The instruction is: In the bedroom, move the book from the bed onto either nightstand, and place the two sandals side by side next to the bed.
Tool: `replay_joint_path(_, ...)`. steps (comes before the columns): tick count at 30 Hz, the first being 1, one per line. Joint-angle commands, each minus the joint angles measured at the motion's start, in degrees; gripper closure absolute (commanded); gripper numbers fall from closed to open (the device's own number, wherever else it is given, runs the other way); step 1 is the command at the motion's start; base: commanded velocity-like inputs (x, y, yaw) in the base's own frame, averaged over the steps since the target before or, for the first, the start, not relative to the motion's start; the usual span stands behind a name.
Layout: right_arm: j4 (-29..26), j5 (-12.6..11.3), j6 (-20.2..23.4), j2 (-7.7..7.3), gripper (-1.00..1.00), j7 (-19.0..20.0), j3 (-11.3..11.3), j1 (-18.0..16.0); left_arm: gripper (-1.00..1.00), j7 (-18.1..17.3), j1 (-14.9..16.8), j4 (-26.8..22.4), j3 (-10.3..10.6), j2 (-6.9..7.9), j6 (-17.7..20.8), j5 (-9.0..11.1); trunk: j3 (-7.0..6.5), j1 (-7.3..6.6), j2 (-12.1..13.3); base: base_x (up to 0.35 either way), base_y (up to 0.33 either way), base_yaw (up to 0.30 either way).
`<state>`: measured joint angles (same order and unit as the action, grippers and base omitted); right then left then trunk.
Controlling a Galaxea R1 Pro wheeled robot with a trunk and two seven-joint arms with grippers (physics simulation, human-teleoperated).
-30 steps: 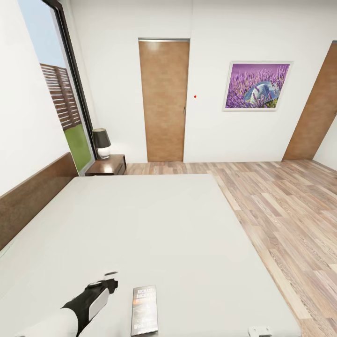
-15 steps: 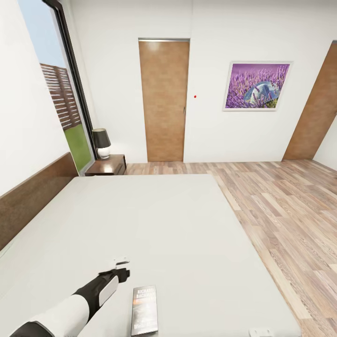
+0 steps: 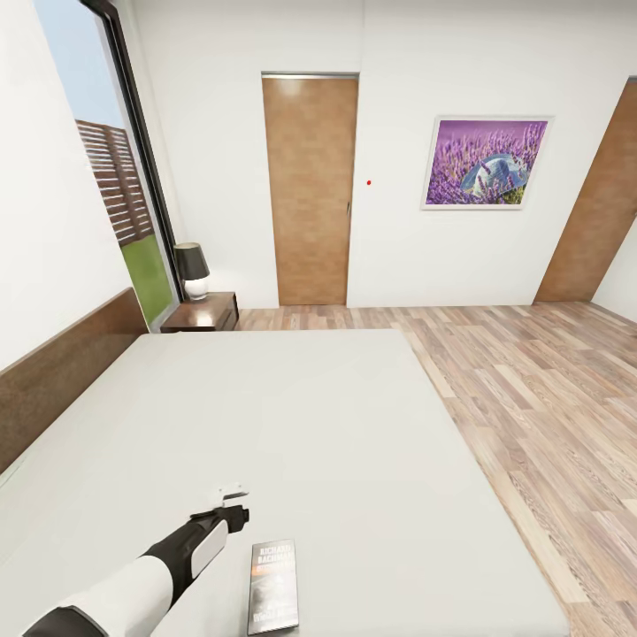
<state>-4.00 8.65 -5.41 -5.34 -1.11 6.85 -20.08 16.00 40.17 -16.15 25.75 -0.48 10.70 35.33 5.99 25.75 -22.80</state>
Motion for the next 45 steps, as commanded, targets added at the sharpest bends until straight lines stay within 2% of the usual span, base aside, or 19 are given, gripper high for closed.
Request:
replay_joint_path(1, 0.1, 0.6, -0.2, -0.07, -1.0, -0.1, 0.5, 0.2, -1.0, 0.4, 0.0, -0.1, 0.5, 0.02, 0.2, 0.5, 0.12, 0.04, -0.1, 0.0, 0.0, 0.0)
replay_joint_path(12, 0.1, 0.4, -0.2, -0.52, -1.0, -0.2, 0.7, 3.1, -1.0, 0.6, 0.0, -0.1, 0.5, -0.18, 0.3, 0.5, 0.12, 0.04, -0.1, 0.0, 0.0, 0.0)
replay_joint_path(19, 0.0, 0.4, -0.2, -1.43, -1.0, -0.2, 0.8, 5.2, -1.0, 0.8, 0.6, -0.7, 0.7, -2.11, 2.7, 0.4, 0.12, 0.04, -0.1, 0.0, 0.0, 0.0)
replay_joint_path(26, 0.0, 0.3, -0.2, -1.7, -1.0, -0.2, 0.7, 5.7, -1.0, 0.7, 3.9, -0.4, 0.7, -2.96, 6.7, 0.3, 0.12, 0.04, -0.1, 0.0, 0.0, 0.0)
replay_joint_path(33, 0.0, 0.4, -0.2, -1.76, -1.0, -0.2, 0.7, 5.8, -1.0, 0.8, 5.3, -0.4, 0.8, -3.2, 8.2, 0.3, 0.12, 0.04, -0.1, 0.0, 0.0, 0.0)
replay_joint_path(45, 0.0, 0.4, -0.2, -1.78, -1.0, -0.2, 0.7, 5.8, -1.0, 0.8, 7.0, -0.5, 0.8, -2.95, 8.7, 0.3, 0.12, 0.04, -0.1, 0.0, 0.0, 0.0)
